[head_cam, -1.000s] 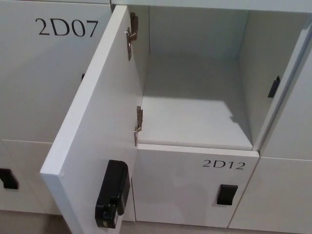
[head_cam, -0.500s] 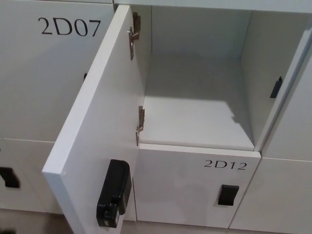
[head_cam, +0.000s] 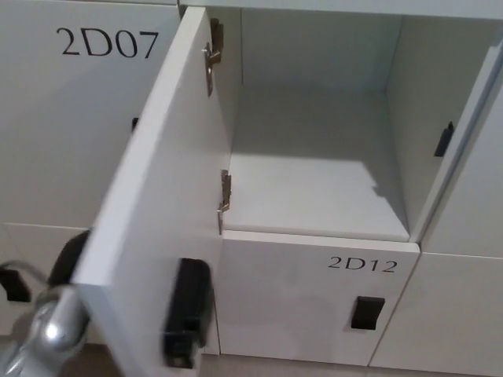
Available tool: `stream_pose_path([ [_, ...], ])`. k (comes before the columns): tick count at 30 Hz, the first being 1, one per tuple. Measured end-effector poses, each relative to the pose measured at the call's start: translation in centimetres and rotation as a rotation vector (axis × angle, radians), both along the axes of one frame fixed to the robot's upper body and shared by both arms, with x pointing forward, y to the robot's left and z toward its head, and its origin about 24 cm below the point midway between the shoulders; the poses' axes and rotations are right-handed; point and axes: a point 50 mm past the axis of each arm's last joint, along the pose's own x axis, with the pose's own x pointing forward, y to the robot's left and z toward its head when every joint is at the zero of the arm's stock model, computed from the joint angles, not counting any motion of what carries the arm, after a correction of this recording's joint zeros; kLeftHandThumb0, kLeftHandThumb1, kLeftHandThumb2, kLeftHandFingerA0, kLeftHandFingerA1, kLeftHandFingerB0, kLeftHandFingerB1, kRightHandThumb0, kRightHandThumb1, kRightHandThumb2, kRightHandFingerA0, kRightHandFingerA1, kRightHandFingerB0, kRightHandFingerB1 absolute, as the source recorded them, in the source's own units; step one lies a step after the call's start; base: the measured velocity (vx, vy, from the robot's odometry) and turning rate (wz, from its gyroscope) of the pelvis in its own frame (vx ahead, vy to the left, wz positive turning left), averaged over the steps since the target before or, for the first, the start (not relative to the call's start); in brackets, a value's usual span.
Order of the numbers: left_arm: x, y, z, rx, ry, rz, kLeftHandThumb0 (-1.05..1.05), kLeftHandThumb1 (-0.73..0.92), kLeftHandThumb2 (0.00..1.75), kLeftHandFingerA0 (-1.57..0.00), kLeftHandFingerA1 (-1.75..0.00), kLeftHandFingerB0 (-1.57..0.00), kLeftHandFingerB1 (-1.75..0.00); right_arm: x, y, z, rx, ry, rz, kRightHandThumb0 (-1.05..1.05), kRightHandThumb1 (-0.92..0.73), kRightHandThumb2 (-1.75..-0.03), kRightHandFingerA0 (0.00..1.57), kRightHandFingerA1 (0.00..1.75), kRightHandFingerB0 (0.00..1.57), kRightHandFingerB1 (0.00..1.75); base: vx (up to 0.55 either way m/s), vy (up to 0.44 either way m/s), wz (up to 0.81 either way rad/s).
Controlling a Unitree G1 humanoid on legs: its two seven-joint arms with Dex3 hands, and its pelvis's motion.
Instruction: The robot uses its left hand to push the door of an open cabinet towards the right and closes it
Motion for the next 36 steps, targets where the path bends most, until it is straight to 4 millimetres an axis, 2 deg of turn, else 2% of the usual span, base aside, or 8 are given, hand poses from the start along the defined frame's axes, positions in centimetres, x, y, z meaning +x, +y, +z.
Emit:
stream_pose_path([
  [14,0.0,-13.7,2.0,0.110,-0.102,-0.391,-0.69,0.92,0.69,-0.33,-0.32,-0.28,-0.29,0.4,0.1,0.2,0.002,-0.013,0.006,-0.51,-0.81,-0.65,0.50,0.40,0.46,0.37,0.00,0.000,0.00],
  [15,-0.1,-15.1,2.5,0.113,-0.120,-0.431,-0.57,0.61,0.99,-0.47,-0.63,-0.35,-0.54,0.5,0.1,0.2,0.001,-0.013,0.006,-0.50,-0.77,-0.64,0.47,0.39,0.48,0.37,0.00,0.000,0.00],
  [19,-1.2,-21.1,5.0,0.102,-0.214,-0.600,0.34,0.34,0.81,-0.71,-0.80,-0.61,-0.73,0.6,0.1,0.2,0.004,-0.018,0.008,-0.50,-0.77,-0.64,0.47,0.39,0.48,0.37,0.00,0.000,0.00],
  [23,-5.1,-27.5,8.2,0.046,-0.338,-0.822,0.35,0.54,0.89,-0.53,-0.71,-0.43,-0.65,0.6,0.2,0.3,0.006,-0.027,0.014,-0.50,-0.77,-0.64,0.47,0.39,0.48,0.37,0.00,0.000,0.00],
  [24,-6.4,-28.5,8.7,0.043,-0.375,-0.886,-0.07,0.92,0.70,-0.23,-0.49,-0.19,-0.42,0.8,0.3,0.3,0.009,-0.034,0.019,-0.50,-0.77,-0.64,0.47,0.39,0.48,0.37,0.02,0.010,-0.08],
  [31,-11.9,-29.8,8.3,0.058,-0.404,-1.097,-0.92,0.92,1.15,0.00,-0.35,0.00,-0.35,-1.5,0.2,-0.6,0.012,0.008,0.024,-0.50,-0.77,-0.64,0.47,0.39,0.48,0.37,0.00,0.000,0.00],
  [35,-11.7,-26.1,4.1,0.130,-0.244,-1.031,-0.69,0.86,0.76,-0.38,-0.40,-0.29,-0.34,-4.3,0.0,-1.6,0.018,0.067,0.010,-0.92,-0.88,-0.67,0.38,0.41,0.29,0.39,0.00,0.000,0.00],
  [36,-11.5,-25.3,3.2,0.145,-0.212,-1.008,-0.69,0.85,0.76,-0.37,-0.38,-0.28,-0.34,-4.6,-0.1,-1.7,0.020,0.079,-0.002,-0.43,-0.79,-0.64,0.55,0.40,0.50,0.38,0.00,0.000,0.00],
])
